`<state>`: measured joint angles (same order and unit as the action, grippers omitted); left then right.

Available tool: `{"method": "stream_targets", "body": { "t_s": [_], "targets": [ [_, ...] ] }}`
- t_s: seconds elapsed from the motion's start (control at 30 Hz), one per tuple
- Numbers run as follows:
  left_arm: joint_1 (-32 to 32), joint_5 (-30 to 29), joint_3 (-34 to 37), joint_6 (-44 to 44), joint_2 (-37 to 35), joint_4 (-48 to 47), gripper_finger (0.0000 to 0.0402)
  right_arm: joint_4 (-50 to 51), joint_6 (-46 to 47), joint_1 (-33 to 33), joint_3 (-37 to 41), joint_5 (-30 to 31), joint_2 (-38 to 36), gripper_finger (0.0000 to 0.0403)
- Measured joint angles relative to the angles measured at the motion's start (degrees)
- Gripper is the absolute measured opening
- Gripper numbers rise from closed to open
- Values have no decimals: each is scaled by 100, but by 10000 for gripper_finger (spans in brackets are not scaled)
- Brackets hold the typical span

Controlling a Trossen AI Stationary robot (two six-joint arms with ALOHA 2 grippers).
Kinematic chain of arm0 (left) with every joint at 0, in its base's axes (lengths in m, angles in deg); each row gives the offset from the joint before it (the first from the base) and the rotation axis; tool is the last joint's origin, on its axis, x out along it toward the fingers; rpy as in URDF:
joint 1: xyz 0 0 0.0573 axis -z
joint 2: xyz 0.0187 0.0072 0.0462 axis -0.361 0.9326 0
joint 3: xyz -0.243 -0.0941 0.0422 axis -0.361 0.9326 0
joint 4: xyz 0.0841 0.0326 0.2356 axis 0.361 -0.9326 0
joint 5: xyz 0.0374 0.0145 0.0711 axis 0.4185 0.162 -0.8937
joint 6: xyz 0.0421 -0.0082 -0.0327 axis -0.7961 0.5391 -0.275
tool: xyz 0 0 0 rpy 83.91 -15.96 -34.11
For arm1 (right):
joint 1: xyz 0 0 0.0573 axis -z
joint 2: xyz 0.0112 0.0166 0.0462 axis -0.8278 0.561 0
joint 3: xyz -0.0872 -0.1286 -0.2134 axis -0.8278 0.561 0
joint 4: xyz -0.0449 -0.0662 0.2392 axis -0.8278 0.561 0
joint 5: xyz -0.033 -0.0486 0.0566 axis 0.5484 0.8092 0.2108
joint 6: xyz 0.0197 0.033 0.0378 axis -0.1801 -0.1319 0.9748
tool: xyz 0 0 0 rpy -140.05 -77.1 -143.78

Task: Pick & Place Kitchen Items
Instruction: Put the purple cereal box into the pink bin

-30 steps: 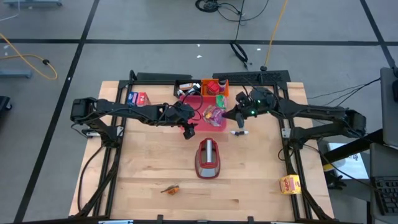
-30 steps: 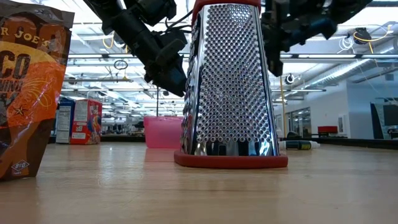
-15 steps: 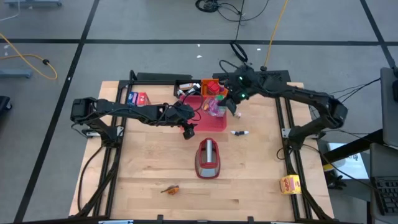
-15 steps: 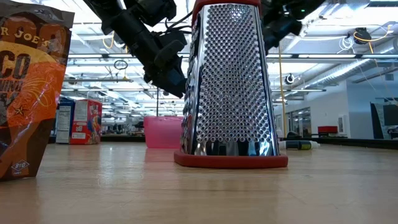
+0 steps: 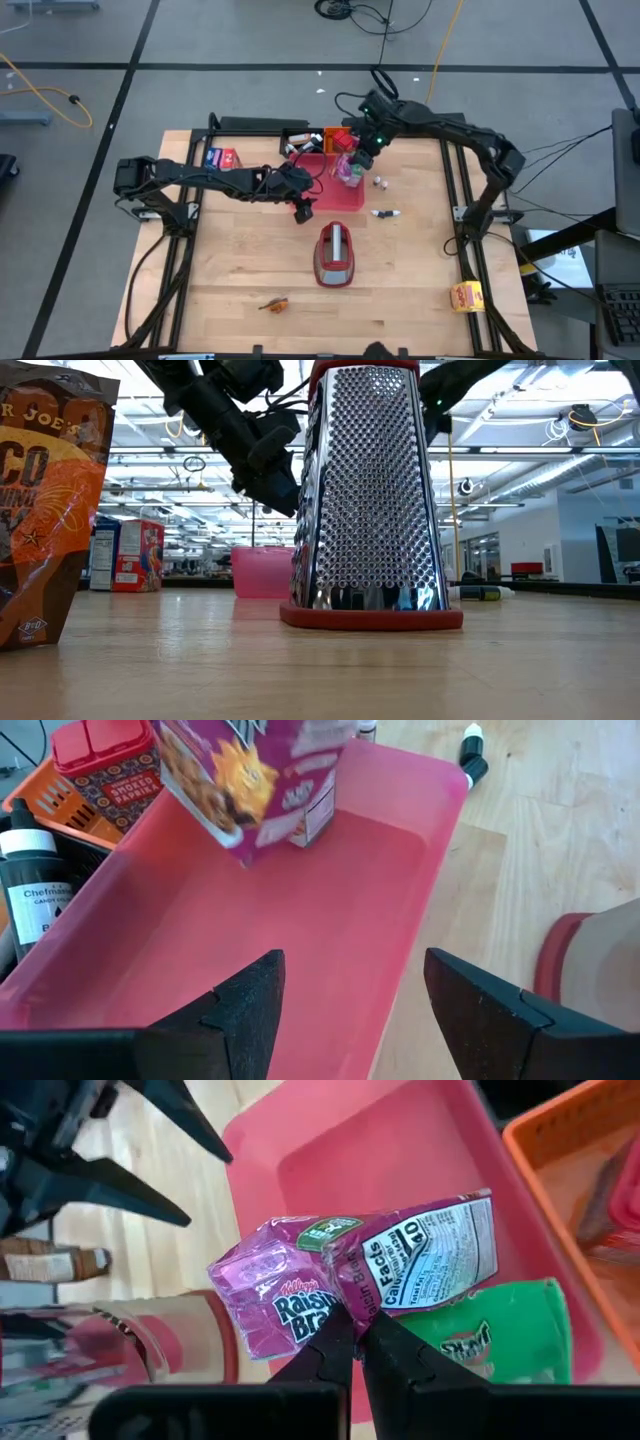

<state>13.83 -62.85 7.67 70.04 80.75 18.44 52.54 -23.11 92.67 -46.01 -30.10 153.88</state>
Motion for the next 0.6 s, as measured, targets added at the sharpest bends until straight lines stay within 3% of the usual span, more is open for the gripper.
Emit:
{"method": "stream_targets", "body": {
  "t_s": [0.3,0.47,0.6],
  "targets": [
    [-48,0,0,-11,0,17,244,832,-750,101,-556,-147,495,2],
    [-46,0,0,-9,0,22,244,817,-778,141,-703,-156,474,7],
    [-46,0,0,-5,0,22,244,860,-669,175,-701,155,494,20]
  ]
}}
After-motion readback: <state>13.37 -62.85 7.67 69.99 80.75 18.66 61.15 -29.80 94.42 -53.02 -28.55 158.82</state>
